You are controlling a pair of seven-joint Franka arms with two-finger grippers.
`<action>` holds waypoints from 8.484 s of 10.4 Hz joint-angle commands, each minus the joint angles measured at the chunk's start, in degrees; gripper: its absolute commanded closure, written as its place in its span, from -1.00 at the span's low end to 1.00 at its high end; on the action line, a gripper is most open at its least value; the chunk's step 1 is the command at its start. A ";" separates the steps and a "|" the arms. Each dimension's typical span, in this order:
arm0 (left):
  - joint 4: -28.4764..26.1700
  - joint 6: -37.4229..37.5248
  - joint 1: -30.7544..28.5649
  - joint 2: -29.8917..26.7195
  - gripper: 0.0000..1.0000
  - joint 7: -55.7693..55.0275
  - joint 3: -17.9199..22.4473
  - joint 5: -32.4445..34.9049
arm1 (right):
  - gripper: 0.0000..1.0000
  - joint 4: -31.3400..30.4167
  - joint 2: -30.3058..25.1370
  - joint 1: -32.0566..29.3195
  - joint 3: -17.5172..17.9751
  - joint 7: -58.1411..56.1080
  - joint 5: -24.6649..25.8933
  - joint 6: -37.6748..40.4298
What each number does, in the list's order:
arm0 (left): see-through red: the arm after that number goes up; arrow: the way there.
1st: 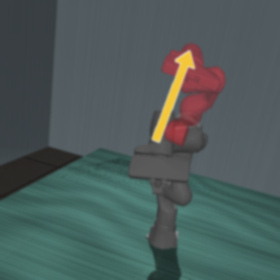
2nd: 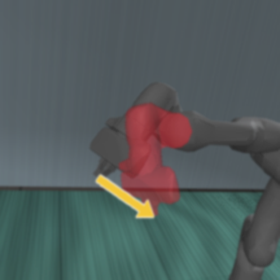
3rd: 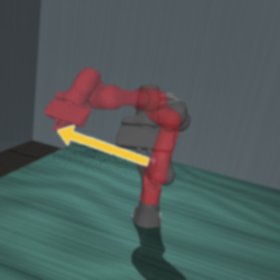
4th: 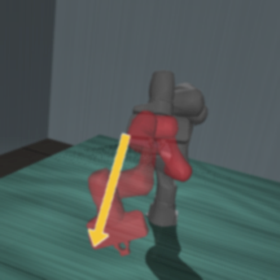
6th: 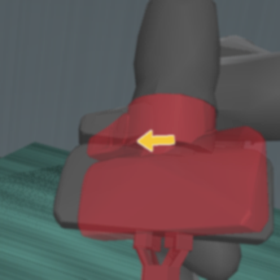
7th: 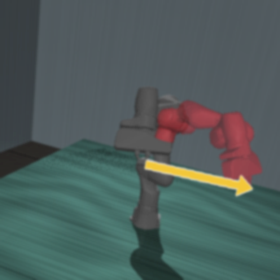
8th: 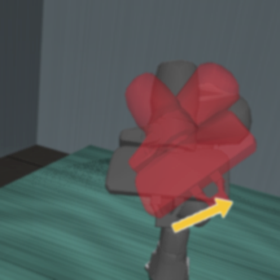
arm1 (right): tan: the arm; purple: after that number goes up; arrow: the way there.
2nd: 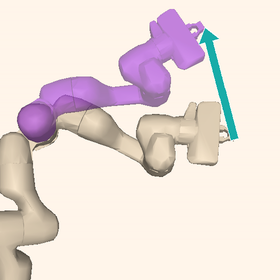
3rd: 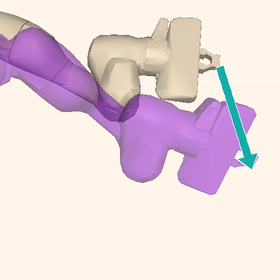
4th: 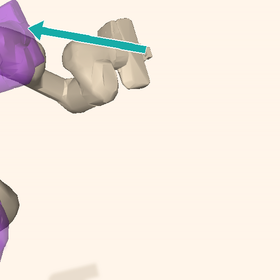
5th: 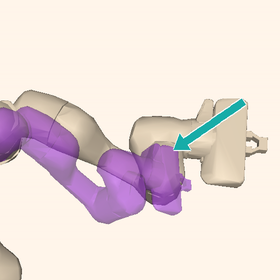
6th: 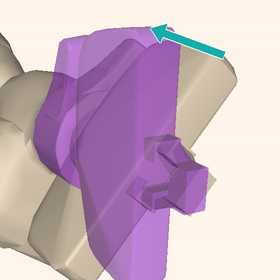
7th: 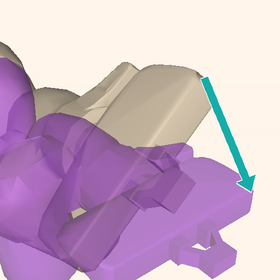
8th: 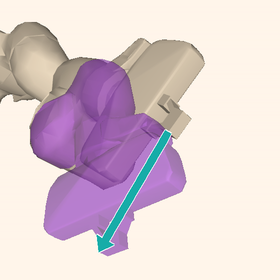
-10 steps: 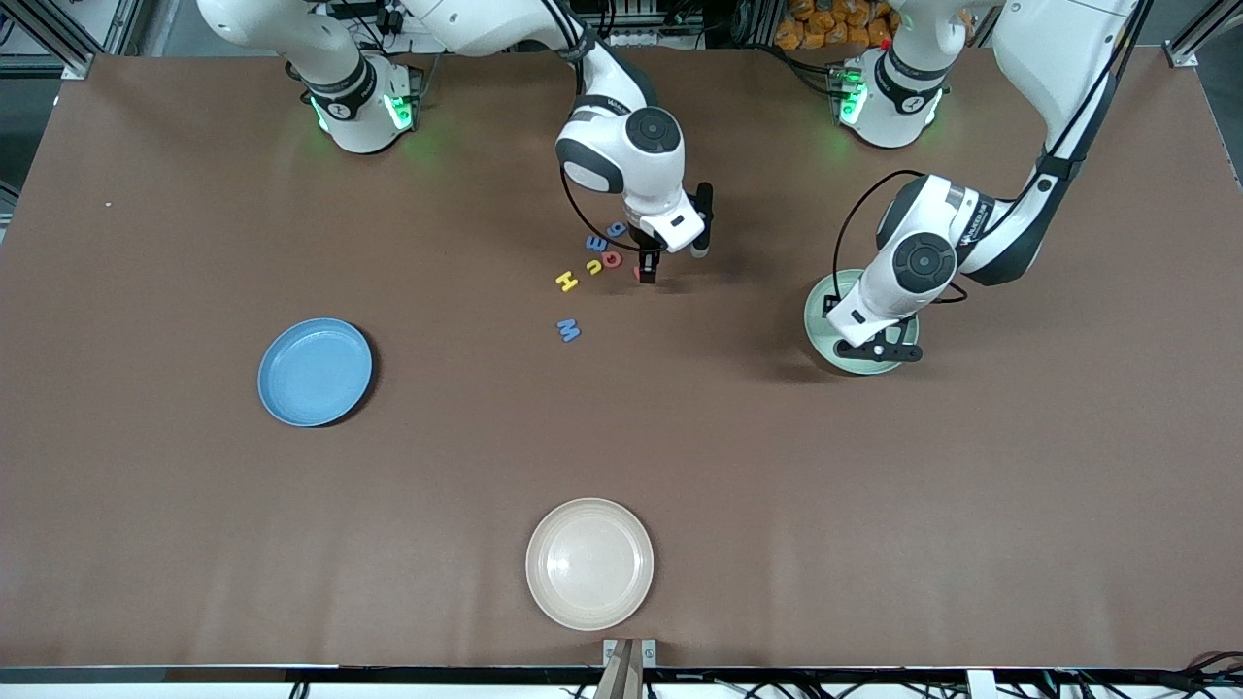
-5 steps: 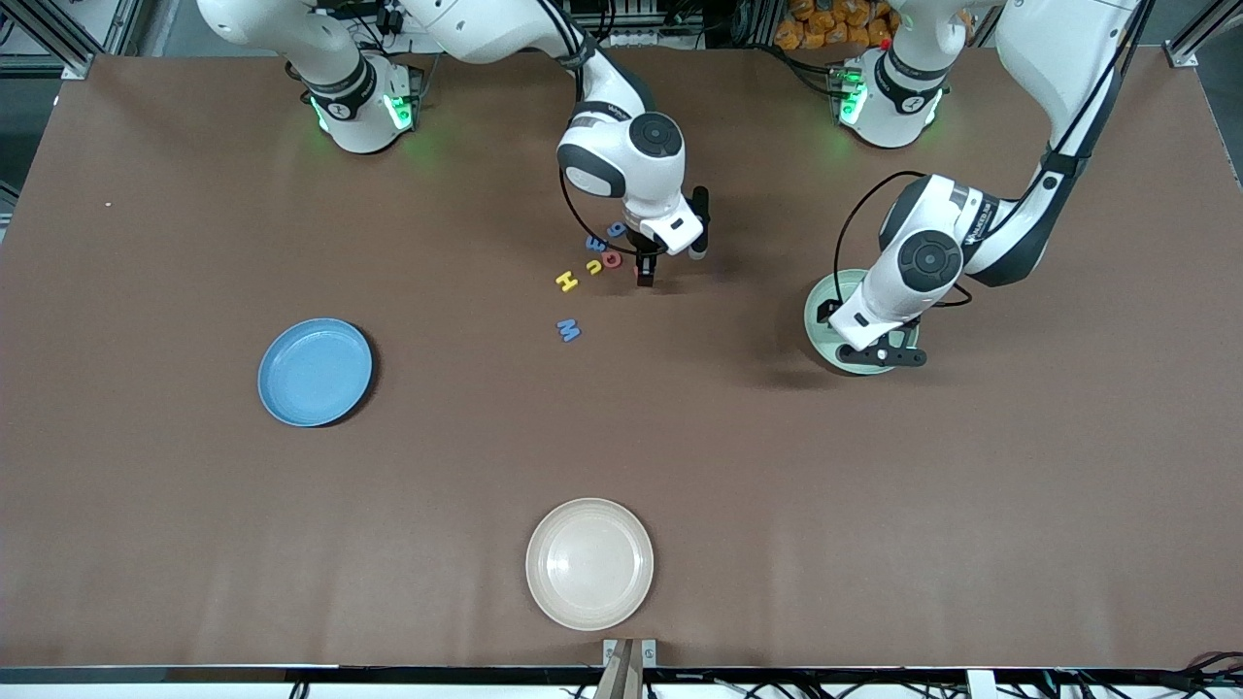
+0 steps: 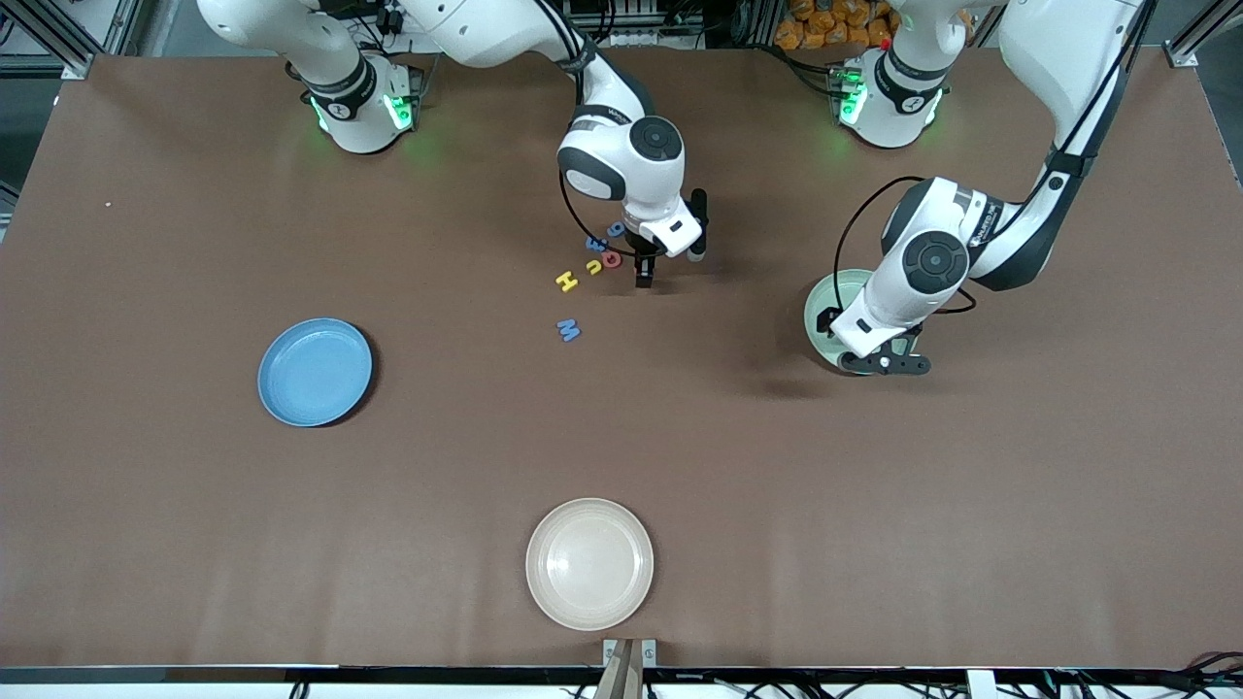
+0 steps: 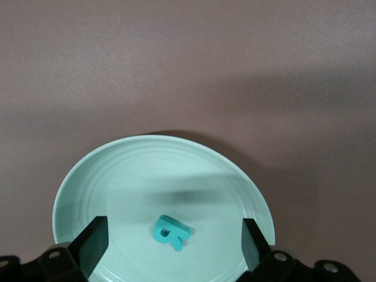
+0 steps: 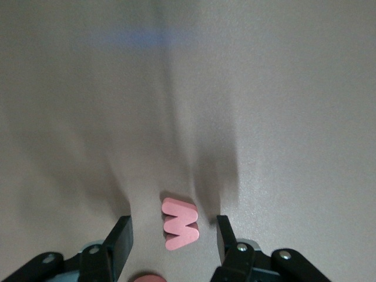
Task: Sort upper and lower case letters into plates
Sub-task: 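Release the R onto the green plate while the right gripper grasps M, then place the red M on the blue plate while the left gripper reaches W, then grasp the blue W with the left gripper while the right gripper returns, then place the W on the green plate while the right gripper reaches letters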
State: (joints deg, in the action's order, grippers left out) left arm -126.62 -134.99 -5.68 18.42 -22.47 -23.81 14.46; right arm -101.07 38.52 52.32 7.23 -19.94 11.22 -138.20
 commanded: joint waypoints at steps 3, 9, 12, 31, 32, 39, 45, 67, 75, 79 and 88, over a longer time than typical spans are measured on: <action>3.73 0.52 -0.74 2.93 -1.00 0.49 -0.27 -0.40 | -0.21 0.97 1.56 -0.73 0.33 0.95 0.91 -1.02; 5.85 2.01 -0.22 3.02 -1.00 0.06 -0.18 -0.40 | 1.00 3.49 0.51 -0.55 0.33 5.44 -0.06 7.28; 5.94 2.01 -0.12 3.11 -1.00 0.05 -0.18 -0.40 | 1.00 7.29 -6.06 -4.40 -0.10 4.92 -5.39 20.04; 43.55 7.55 44.03 25.78 -1.00 -49.85 7.60 -0.66 | 1.00 -3.78 -5.31 -52.59 -6.26 14.14 -8.05 27.91; 45.13 7.55 49.91 26.92 -1.00 -51.78 12.86 -0.84 | 1.00 -3.87 -4.86 -52.50 -6.26 14.32 -7.97 26.85; 51.91 -3.96 54.72 35.71 -1.00 -72.89 17.40 -1.11 | -1.00 -0.18 -20.46 -50.48 -7.05 13.62 -7.97 35.97; 52.35 -5.02 56.74 38.43 -1.00 -71.50 17.48 -1.02 | -1.00 -0.09 -32.27 -50.39 -6.00 14.41 -13.30 38.00; 51.13 16.75 48.14 27.91 0.79 -48.59 16.34 -8.31 | -1.00 -4.91 -31.84 -45.21 6.38 55.33 -22.56 34.06; 21.39 17.09 32.34 8.50 0.83 -15.36 16.43 -6.47 | -1.00 -10.11 -25.17 -31.87 11.32 87.22 -15.54 19.55; 7.22 9.61 24.94 0.23 0.86 -3.23 16.43 -6.47 | -0.95 -18.70 -22.53 -24.04 11.41 101.73 -15.53 6.41; -4.61 1.75 20.00 -5.77 -1.00 2.52 16.25 -7.25 | -0.51 -18.81 -12.42 -20.51 11.41 114.60 -11.66 -5.76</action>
State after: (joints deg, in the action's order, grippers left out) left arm -129.94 -132.49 15.01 14.18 -20.70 -7.01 7.64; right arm -120.48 25.01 31.83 18.48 92.41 -1.81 -142.58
